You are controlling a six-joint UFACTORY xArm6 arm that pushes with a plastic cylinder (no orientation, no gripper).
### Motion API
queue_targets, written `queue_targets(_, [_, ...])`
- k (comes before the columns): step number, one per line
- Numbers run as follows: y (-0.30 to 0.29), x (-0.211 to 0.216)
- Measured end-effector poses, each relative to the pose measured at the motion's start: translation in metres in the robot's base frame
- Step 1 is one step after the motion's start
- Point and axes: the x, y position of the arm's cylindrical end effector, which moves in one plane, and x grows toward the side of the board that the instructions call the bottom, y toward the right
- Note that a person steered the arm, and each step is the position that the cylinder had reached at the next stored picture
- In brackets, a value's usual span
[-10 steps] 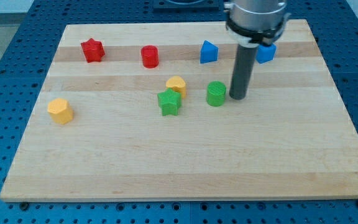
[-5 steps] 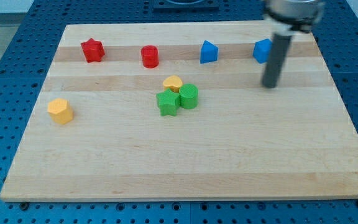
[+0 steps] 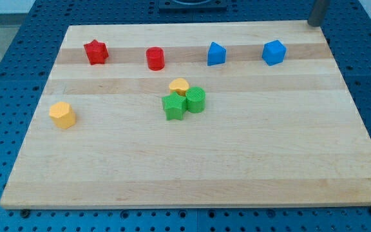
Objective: Place blue cube above green circle
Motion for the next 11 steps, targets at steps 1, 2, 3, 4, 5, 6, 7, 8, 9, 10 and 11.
queue_targets(1, [-0.006,0.042])
queue_targets(2, [-0.051,0.071])
queue_targets(3, [-0.119,0.098])
queue_targets(4, [-0.195,0.118])
queue_targets(5, [-0.217,0.129])
queue_targets(6, [-0.183,0.114])
queue_targets(7, [-0.182,0.083])
queue_targets(8, [-0.233,0.08])
queue_targets(9, [-0.282,0.112])
queue_targets(10, [-0.286,0.157])
queue_targets(11, [-0.285,0.161])
